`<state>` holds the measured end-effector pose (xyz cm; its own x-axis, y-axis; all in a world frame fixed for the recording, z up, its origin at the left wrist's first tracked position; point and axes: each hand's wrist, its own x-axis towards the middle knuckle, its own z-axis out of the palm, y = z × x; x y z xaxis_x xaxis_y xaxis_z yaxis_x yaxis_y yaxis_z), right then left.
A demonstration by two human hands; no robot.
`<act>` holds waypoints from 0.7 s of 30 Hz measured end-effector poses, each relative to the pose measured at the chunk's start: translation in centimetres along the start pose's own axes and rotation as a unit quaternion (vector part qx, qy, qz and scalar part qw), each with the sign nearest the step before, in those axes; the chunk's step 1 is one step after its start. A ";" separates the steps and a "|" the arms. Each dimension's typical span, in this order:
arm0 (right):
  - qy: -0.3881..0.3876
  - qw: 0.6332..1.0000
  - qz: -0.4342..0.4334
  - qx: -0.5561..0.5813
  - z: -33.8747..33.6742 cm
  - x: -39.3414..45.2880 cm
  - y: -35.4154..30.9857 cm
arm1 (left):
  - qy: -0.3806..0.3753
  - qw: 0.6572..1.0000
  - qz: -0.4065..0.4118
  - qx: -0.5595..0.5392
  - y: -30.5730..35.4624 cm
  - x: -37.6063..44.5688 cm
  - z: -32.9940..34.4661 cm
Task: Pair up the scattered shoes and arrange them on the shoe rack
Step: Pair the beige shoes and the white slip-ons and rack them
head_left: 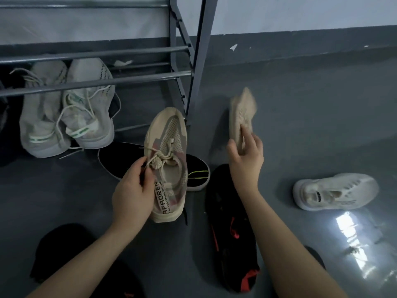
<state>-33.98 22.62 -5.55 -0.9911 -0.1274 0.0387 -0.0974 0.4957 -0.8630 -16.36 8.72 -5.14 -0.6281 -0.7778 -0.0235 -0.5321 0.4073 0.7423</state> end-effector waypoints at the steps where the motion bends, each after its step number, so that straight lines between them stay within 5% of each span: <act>1: -0.006 0.997 0.013 0.077 -0.6 -1.4 -0.9 | 0.011 1.000 -0.001 -0.004 -0.2 -0.3 -0.7; 5: -0.068 0.959 0.088 0.260 -1.3 -6.7 -3.2 | 0.044 0.999 -0.029 -0.010 -1.5 -1.2 -3.1; 10: -0.080 0.918 0.197 0.335 -3.0 -9.6 -5.2 | 0.071 0.995 -0.064 -0.003 -2.9 -2.7 -5.3; 17: -0.199 0.944 0.169 0.203 -3.8 -14.4 -5.5 | 0.042 0.997 -0.060 0.006 -2.6 -6.4 -7.3; 21: -0.215 0.970 0.042 -0.101 -2.5 -16.5 -3.9 | 0.036 0.996 -0.081 0.022 -4.0 -7.9 -8.6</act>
<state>-17.46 24.90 -1.56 -0.8710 -0.4047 -0.2785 -0.0772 0.6726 -0.7360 -4.37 9.13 -2.12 -0.4914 -0.8661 -0.0915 -0.6482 0.2936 0.7026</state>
